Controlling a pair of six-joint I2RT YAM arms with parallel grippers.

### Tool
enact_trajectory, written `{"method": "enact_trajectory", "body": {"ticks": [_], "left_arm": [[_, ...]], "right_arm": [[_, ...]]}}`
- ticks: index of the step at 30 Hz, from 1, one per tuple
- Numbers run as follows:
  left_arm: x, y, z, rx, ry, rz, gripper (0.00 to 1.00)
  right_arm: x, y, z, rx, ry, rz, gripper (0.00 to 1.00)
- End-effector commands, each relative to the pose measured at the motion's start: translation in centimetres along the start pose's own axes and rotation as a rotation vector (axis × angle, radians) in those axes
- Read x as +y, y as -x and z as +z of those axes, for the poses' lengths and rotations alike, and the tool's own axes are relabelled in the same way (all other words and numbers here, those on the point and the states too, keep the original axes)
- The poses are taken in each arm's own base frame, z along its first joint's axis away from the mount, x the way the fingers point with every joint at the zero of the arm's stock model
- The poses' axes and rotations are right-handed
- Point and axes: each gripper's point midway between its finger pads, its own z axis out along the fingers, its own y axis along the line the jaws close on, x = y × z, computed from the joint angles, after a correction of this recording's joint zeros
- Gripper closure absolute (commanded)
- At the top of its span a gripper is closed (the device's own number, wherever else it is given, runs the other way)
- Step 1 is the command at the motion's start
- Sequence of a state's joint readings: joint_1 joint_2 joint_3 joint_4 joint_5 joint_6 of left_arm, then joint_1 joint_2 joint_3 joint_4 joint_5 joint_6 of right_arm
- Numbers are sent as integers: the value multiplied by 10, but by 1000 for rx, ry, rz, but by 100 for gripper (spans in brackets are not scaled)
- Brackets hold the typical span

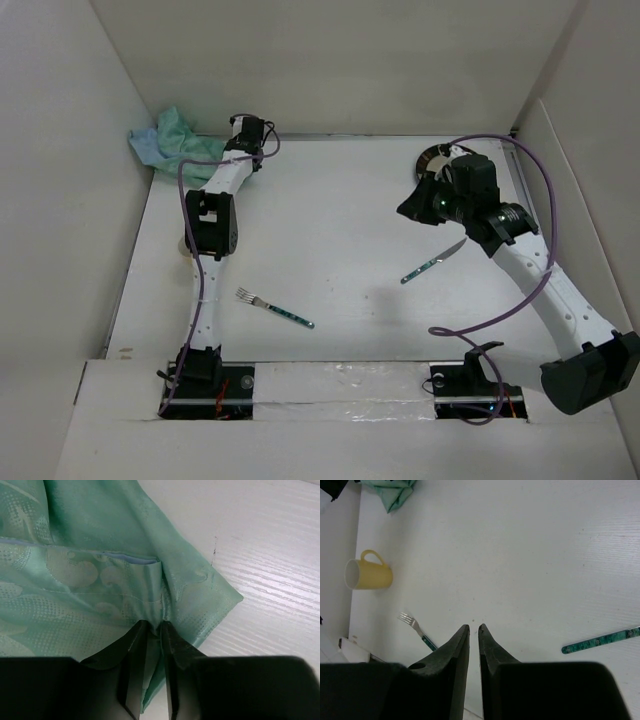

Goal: Set the dinner table for one person

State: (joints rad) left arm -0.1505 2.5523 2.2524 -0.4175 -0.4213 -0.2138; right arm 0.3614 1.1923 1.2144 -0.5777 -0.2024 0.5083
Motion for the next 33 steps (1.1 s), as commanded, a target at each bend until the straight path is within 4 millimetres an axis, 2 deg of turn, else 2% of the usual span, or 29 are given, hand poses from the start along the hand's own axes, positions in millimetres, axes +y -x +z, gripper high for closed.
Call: {"method": "enact_trajectory", "body": {"ticks": [1, 3, 5, 9, 10, 11, 13, 14, 17, 18, 19, 21, 22, 23, 24, 25, 27, 29, 30, 31, 32, 33], "left_arm": [[4, 33, -12, -64, -18, -41, 85], [2, 29, -13, -49, -31, -34, 97], [1, 28, -15, -41, -39, -37, 100], [-42, 46, -57, -104, -137, -3, 100], [-53, 54, -72, -128, -169, -2, 100], [-76, 53, -90, -143, -212, 18, 100], [-100, 58, -117, -175, -272, 34, 100], [-123, 54, -138, -185, -320, 54, 100], [-157, 51, -186, -203, -427, 90, 100], [-176, 42, -208, -210, -472, 122, 100], [-181, 49, -231, -237, -507, 126, 100], [-193, 36, -254, -237, -548, 151, 100], [-184, 45, -269, -256, -556, 126, 100], [-181, 33, -267, -226, -556, 127, 100], [-168, 41, -284, -247, -564, 89, 100], [-158, 30, -277, -234, -524, 94, 100], [-152, 29, -277, -237, -509, 82, 100], [-125, 27, -275, -232, -454, 52, 100], [-119, 25, -278, -232, -447, 35, 100], [-102, 21, -280, -225, -429, 8, 100], [-94, 29, -284, -252, -436, -30, 100], [-89, 28, -289, -259, -443, -47, 100]], "right_arm": [[8, 8, -5, -20, 22, -22, 82], [6, 10, -5, -31, 13, -26, 82], [6, 12, -6, -41, 7, -27, 82], [6, 13, -4, -49, 9, -28, 82], [6, 15, -3, -52, 9, -29, 82], [6, 15, -2, -54, 12, -30, 82], [9, 18, -3, -62, 19, -32, 82], [10, 20, -3, -70, 23, -33, 82], [8, 24, -5, -85, 20, -31, 82], [8, 25, -6, -90, 17, -31, 82], [7, 24, -6, -90, 15, -31, 82], [6, 24, -6, -94, 11, -28, 82], [6, 23, -6, -94, 11, -26, 82], [4, 21, -6, -88, 7, -23, 82], [4, 20, -7, -92, 9, -21, 82], [2, 17, -5, -89, 6, -14, 82], [1, 17, -4, -90, 1, -11, 82], [-7, 13, 0, -83, -17, 6, 81], [-9, 11, 2, -75, -21, 11, 81], [-10, 9, 5, -72, -21, 22, 79], [-13, 5, 11, -64, -26, 32, 72], [-19, -4, 18, -41, -34, 53, 66]]}}
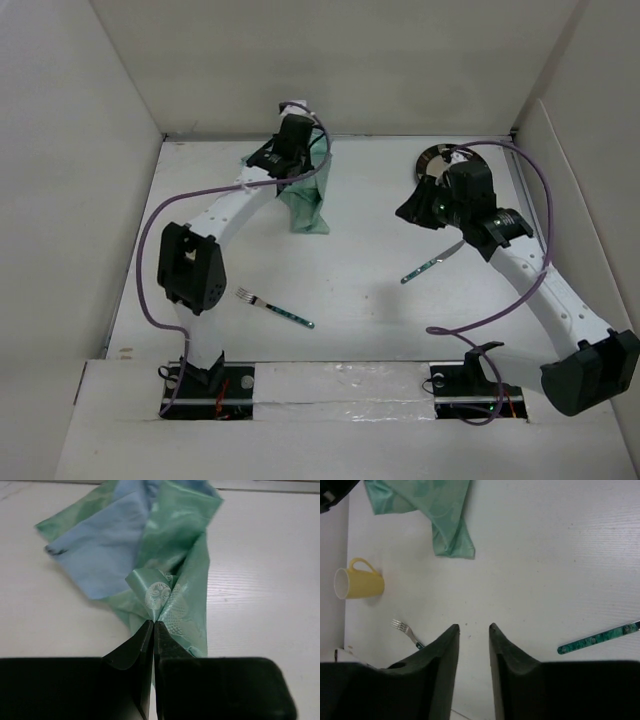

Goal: Set the dinner table for one person

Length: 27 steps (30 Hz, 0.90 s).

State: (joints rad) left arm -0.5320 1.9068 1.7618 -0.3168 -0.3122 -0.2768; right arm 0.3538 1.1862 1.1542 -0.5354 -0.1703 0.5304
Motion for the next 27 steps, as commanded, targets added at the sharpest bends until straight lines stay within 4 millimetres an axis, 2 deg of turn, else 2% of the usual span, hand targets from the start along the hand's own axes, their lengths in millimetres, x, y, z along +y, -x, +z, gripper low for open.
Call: {"method": "enact_trajectory", "body": {"ticks": [1, 2, 3, 4, 5, 6, 8, 9, 10, 12, 13, 14, 15, 16, 17, 18, 19, 20, 21, 22, 23, 24, 25, 26, 27], "left_arm": [[34, 23, -32, -107, 65, -121, 100], [37, 30, -40, -134, 67, -138, 100], [41, 38, -50, -160, 73, -152, 100], [50, 43, -54, -177, 102, -164, 100], [52, 46, -58, -184, 110, -165, 100], [55, 51, -64, -199, 119, -168, 100], [64, 60, -75, -231, 155, -165, 100], [66, 63, -78, -240, 157, -164, 100], [67, 65, -81, -246, 159, -161, 100], [67, 66, -84, -249, 156, -165, 100], [66, 65, -84, -245, 148, -163, 100], [65, 67, -85, -248, 142, -165, 100], [64, 67, -86, -248, 137, -165, 100], [63, 71, -88, -255, 133, -168, 100], [64, 73, -90, -263, 131, -169, 100], [64, 73, -90, -262, 134, -160, 100], [64, 77, -92, -270, 135, -159, 100], [64, 77, -92, -269, 136, -157, 100], [64, 80, -94, -276, 132, -158, 100], [63, 81, -95, -278, 123, -160, 100], [62, 85, -98, -290, 117, -166, 100], [60, 91, -103, -303, 101, -173, 100], [53, 102, -109, -322, 63, -179, 100], [49, 109, -113, -330, 41, -182, 100], [45, 117, -116, -343, 18, -193, 100]], "right_arm": [[-3, 3, 16, -35, 14, 50, 61], [-7, -4, 28, -6, 9, 62, 49], [-3, -14, 37, 24, 28, 68, 42], [2, -15, 45, 25, 45, 73, 34], [5, -20, 53, 42, 48, 71, 31], [11, -36, 69, 88, 47, 58, 28], [28, -41, 87, 101, 70, 38, 23], [34, -62, 106, 151, 63, 14, 22], [49, -58, 116, 129, 92, -8, 21], [65, -68, 135, 148, 103, -38, 20], [66, -95, 157, 209, 77, -59, 21], [82, -90, 167, 197, 94, -62, 23], [86, -96, 177, 204, 89, -63, 25], [89, -118, 196, 241, 80, -55, 27], [103, -115, 204, 231, 102, -48, 29], [107, -120, 212, 235, 100, -35, 31], [106, -134, 228, 255, 77, -17, 33], [118, -146, 231, 261, 83, -33, 33], [131, -139, 237, 221, 85, -39, 33], [137, -141, 242, 201, 77, -43, 32], [146, -156, 247, 210, 82, -55, 31], [151, -159, 248, 205, 89, -49, 30], [156, -155, 250, 177, 111, -19, 30], [166, -151, 242, 162, 139, -1, 31], [167, -149, 239, 148, 150, 13, 31]]}}
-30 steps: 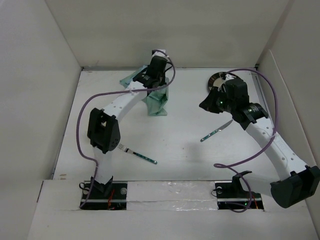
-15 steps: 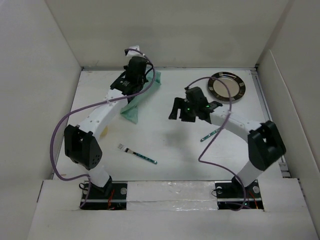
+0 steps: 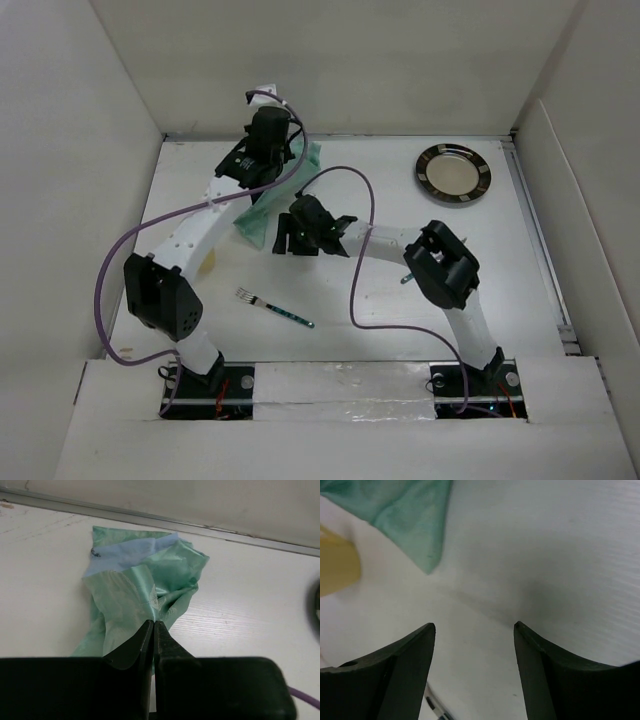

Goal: Set the dinner table for one person

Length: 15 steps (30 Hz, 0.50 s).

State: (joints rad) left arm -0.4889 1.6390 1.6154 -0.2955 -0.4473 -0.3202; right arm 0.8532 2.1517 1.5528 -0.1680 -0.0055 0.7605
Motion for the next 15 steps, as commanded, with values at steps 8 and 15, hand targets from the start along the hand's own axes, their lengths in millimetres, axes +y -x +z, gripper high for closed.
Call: {"method": "enact_trajectory", "body": {"ticks": [8, 15], "left_arm": [[-96, 188, -94, -329, -420, -242, 100], [-101, 253, -154, -487, -575, -388, 100]], "right_arm": [[22, 76, -93, -262, 77, 39, 24], [-24, 143, -226, -461, 3, 40, 20]]}}
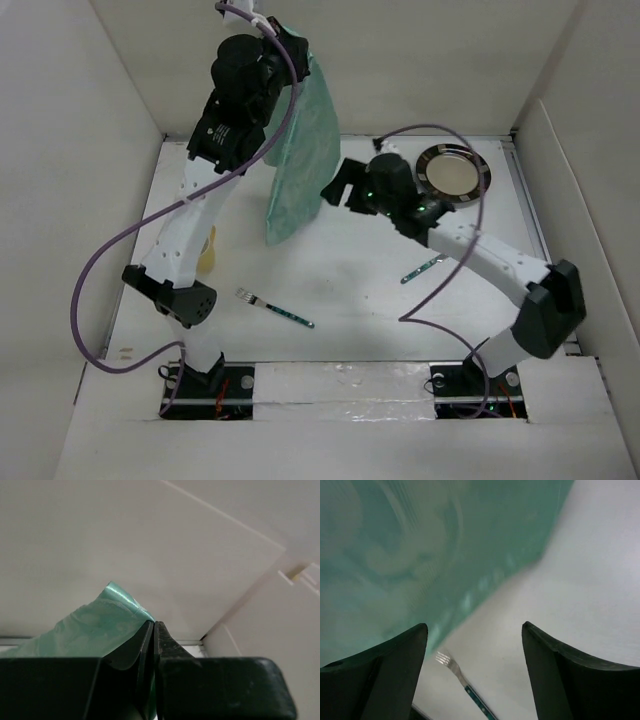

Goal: Set the dinner table for one person

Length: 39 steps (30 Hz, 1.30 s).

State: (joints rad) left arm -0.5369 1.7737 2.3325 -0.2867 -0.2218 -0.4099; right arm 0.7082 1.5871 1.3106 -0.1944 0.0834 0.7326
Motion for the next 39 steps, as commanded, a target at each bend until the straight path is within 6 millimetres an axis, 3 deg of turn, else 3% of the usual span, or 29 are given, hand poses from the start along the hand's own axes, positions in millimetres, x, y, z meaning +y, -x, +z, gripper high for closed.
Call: {"method": "enact_trajectory", "body": {"ticks": [1, 2, 3, 4, 5, 6, 7, 8, 9, 10, 12, 13, 16, 19, 23, 24, 25, 26, 27, 28, 29, 30, 31, 33, 34, 36, 38, 39], "left_arm": [[-11, 27, -13, -81, -43, -90, 100], [-2, 31, -14, -113, -25, -101, 100], [9, 41, -27, -146, -2, -119, 100], [43, -12, -17, -51, 66, -111, 100], [69, -17, -18, -60, 103, -163, 100], [79, -15, -30, -84, 106, -186, 100], [120, -74, -32, 6, 196, -177, 100], [130, -81, -36, -7, 192, -205, 100], [153, -83, -47, -14, 222, -220, 100], [181, -125, -57, 73, 261, -231, 100], [210, -136, -71, 91, 314, -262, 100], [222, -155, -79, 123, 343, -253, 100], [234, -162, -88, 135, 383, -201, 100], [235, -161, -88, 134, 384, -173, 100], [240, -169, -86, 156, 392, -152, 100], [241, -172, -86, 166, 395, -147, 100], [242, -172, -86, 167, 395, -145, 100], [243, -173, -87, 172, 398, -137, 100], [244, -173, -88, 173, 401, -130, 100], [245, -174, -89, 174, 405, -126, 100], [247, -176, -91, 180, 410, -111, 100], [248, -178, -92, 187, 415, -106, 100], [248, -182, -93, 203, 409, -100, 100], [250, -191, -97, 242, 411, -88, 100], [252, -200, -100, 270, 413, -91, 100], [249, -217, -107, 322, 410, -86, 97], [253, -233, -116, 369, 432, -79, 82], [257, -241, -123, 396, 447, -78, 58]], "right_arm": [[-18, 49, -44, -99, -66, -64, 17], [-26, 60, -53, -110, -81, -58, 16], [-23, 65, -58, -102, -73, -58, 16], [-28, 55, -61, -55, -87, -62, 14], [-33, 53, -62, -43, -97, -57, 13], [-34, 47, -62, -19, -95, -57, 13], [-40, 30, -63, 29, -106, -61, 12], [-44, 17, -60, 57, -111, -56, 11], [-49, 4, -59, 80, -124, -53, 10], [-64, -21, -55, 132, -165, -35, 9], [-79, -49, -50, 190, -198, -11, 8], [-93, -72, -42, 231, -234, 10, 8], [-114, -110, -25, 314, -305, 29, 8], [-131, -132, -10, 379, -371, 40, 9], [-137, -156, 11, 461, -394, 52, 14], [-131, -154, 20, 469, -360, 77, 19], [-132, -154, 26, 475, -357, 94, 38], [-139, -157, 34, 483, -372, 105, 50], [-147, -147, 41, 451, -391, 120, 63], [-148, -134, 49, 423, -390, 139, 88], [-151, -120, 55, 394, -394, 149, 95], [-174, -98, 60, 337, -457, 163, 100], [-169, -62, 68, 269, -445, 154, 100], [-187, -24, 74, 194, -504, 136, 100], [-186, 25, 75, 99, -503, 124, 100], [-192, 60, 72, 14, -538, 92, 100], [-195, 87, 68, -43, -552, 47, 72], [-197, 89, 64, -26, -570, 11, 45]]}}
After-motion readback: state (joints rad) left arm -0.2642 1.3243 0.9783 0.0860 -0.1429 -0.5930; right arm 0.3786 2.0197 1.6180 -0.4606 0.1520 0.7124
